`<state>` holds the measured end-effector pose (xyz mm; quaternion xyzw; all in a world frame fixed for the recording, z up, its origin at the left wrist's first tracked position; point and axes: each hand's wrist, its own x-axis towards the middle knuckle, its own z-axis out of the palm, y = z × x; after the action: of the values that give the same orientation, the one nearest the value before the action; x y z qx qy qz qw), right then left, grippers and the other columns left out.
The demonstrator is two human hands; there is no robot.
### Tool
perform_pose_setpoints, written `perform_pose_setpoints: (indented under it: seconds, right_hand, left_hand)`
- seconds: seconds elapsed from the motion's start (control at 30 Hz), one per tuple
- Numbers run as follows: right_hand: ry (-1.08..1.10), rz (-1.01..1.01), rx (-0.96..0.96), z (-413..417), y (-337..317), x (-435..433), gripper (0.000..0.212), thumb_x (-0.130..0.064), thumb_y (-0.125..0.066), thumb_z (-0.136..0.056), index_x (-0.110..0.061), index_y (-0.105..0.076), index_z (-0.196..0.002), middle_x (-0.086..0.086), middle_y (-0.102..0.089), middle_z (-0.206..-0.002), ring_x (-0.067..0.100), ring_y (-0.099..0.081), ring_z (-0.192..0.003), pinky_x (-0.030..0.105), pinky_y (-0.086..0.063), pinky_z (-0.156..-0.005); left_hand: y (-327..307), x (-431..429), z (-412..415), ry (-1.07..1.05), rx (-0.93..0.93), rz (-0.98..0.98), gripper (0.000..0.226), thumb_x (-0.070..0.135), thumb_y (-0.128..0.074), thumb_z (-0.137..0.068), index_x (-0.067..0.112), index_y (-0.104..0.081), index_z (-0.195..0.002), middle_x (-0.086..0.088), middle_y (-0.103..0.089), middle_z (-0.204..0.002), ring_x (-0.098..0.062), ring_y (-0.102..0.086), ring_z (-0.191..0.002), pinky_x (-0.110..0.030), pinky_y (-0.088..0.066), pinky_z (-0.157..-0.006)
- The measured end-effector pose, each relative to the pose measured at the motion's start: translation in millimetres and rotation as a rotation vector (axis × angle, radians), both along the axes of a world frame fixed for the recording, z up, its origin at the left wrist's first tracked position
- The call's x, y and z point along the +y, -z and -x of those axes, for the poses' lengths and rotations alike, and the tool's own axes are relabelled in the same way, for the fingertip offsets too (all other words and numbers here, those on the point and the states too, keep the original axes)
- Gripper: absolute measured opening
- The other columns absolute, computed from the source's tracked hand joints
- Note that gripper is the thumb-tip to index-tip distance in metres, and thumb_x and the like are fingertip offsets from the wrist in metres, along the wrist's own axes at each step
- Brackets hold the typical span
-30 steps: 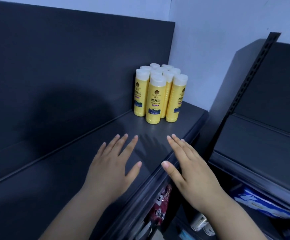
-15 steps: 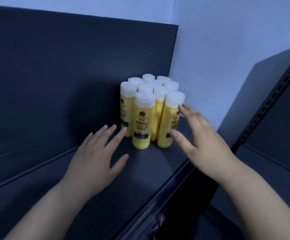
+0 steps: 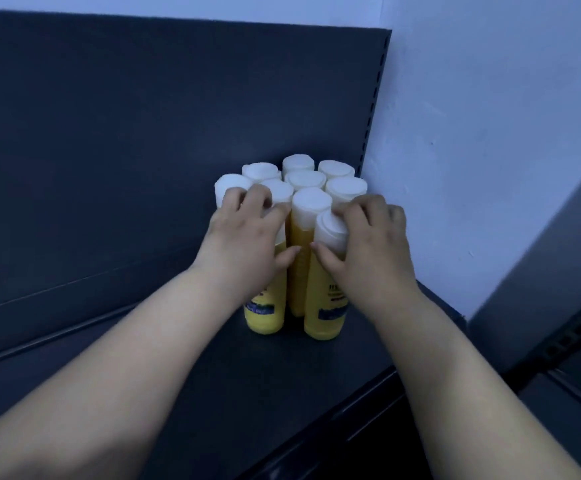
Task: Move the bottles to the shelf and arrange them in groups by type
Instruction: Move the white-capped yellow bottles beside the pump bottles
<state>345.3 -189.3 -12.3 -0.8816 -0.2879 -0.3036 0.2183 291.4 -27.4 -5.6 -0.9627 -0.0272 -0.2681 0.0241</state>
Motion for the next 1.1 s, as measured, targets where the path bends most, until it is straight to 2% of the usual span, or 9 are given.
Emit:
perform_pose_setpoints:
  seconds: [0.1, 0.2, 0.3, 0.47, 0.6, 0.7, 0.83, 0.9, 1.1]
  right_hand:
    - [0.008, -0.032, -0.028, -7.0, 2.3, 2.8, 0.049, -0.033, -0.076, -0.065, -0.005, -0.062, -0.103, 0.017, -0.055, -0.104, 0.039, -0.046, -0.092, 0.041, -0.045, -0.075]
    - [0.003, -0.077, 0.027, -9.6, 4.7, 3.9, 0.049, -0.036, -0.065, -0.067, -0.006, -0.060, -0.105, 0.018, -0.051, -0.108, 0.040, -0.046, -0.094, 0.034, -0.038, -0.078]
    - [-0.049, -0.072, 0.105, -6.2, 5.3, 6.2, 0.050, -0.034, -0.067, -0.072, -0.005, -0.055, -0.110, 0.018, -0.050, -0.113, 0.038, -0.050, -0.093, 0.037, -0.042, -0.076]
    - [-0.018, 0.154, 0.158, 8.9, -12.1, 5.3, 0.056, -0.051, -0.063, -0.075, -0.018, -0.049, -0.118, 0.006, -0.055, -0.110, 0.030, -0.050, -0.095, 0.030, -0.029, -0.072]
    - [-0.155, 0.208, 0.108, 47.4, -11.4, 23.8, 0.048, -0.043, -0.073, -0.064, -0.010, -0.059, -0.096, 0.007, -0.058, -0.090, 0.031, -0.056, -0.078, 0.029, -0.032, -0.064]
    - [-0.254, 0.163, 0.127, 88.2, -7.8, 49.3, 0.048, -0.046, -0.069, -0.062, -0.009, -0.061, -0.092, 0.007, -0.057, -0.084, 0.028, -0.057, -0.070, 0.027, -0.036, -0.058]
    - [-0.316, 0.024, 0.175, 148.2, -12.3, 94.3, 0.048, -0.040, -0.076, -0.065, -0.013, -0.059, -0.100, -0.001, -0.054, -0.092, 0.019, -0.055, -0.083, 0.027, -0.039, -0.067]
    - [-0.383, -0.033, 0.228, 182.4, -14.4, 121.5, 0.049, -0.040, -0.076, -0.065, -0.015, -0.058, -0.103, -0.005, -0.052, -0.095, 0.014, -0.052, -0.088, 0.021, -0.037, -0.071]
    - [-0.562, -0.021, 0.289, 291.9, -13.7, 215.0, 0.056, -0.045, -0.075, -0.069, -0.020, -0.057, -0.115, -0.007, -0.054, -0.106, 0.008, -0.050, -0.100, 0.019, -0.037, -0.080]
  left_hand:
    - [6.6, 1.7, -8.0, -0.003, -0.044, 0.105, 0.045, 0.043, -0.075, -0.062, 0.015, -0.065, -0.096, -0.013, -0.052, -0.107, -0.033, -0.040, -0.099, -0.042, -0.047, -0.080]
    - [12.5, 0.3, -1.6, 0.041, -0.076, 0.236, 0.041, 0.031, -0.081, -0.063, 0.016, -0.064, -0.098, -0.012, -0.052, -0.115, -0.035, -0.038, -0.110, -0.043, -0.043, -0.085]
    - [12.6, 1.1, 10.7, 0.077, -0.104, 0.254, 0.039, 0.032, -0.079, -0.067, 0.016, -0.064, -0.099, -0.013, -0.052, -0.115, -0.038, -0.046, -0.102, -0.038, -0.041, -0.081]
    - [12.9, 18.9, 35.5, 0.091, -0.154, 0.226, 0.049, 0.058, -0.057, -0.069, 0.018, -0.064, -0.095, -0.008, -0.056, -0.097, -0.030, -0.049, -0.076, -0.035, -0.048, -0.066]
    - [23.1, 32.4, 74.3, 0.129, -0.186, 0.249, 0.048, 0.055, -0.058, -0.070, 0.014, -0.066, -0.093, -0.006, -0.057, -0.091, -0.025, -0.049, -0.080, -0.030, -0.045, -0.071]
    - [29.7, 49.5, 114.8, 0.141, -0.230, 0.317, 0.046, 0.054, -0.061, -0.071, 0.015, -0.067, -0.094, -0.004, -0.056, -0.092, -0.019, -0.046, -0.084, -0.021, -0.038, -0.075]
    - [21.6, 88.8, 189.2, 0.130, -0.312, 0.367, 0.042, 0.051, -0.063, -0.072, 0.017, -0.070, -0.095, -0.001, -0.058, -0.089, -0.015, -0.050, -0.084, -0.020, -0.041, -0.075]
    - [14.0, 112.9, 229.3, 0.110, -0.357, 0.358, 0.038, 0.048, -0.065, -0.073, 0.017, -0.071, -0.094, 0.000, -0.058, -0.087, -0.012, -0.048, -0.082, -0.016, -0.039, -0.077]
    - [-3.9, 196.6, 356.0, -0.094, -0.346, 0.265, 0.040, 0.052, -0.059, -0.070, 0.021, -0.071, -0.091, 0.003, -0.059, -0.083, -0.019, -0.051, -0.077, -0.024, -0.041, -0.075]
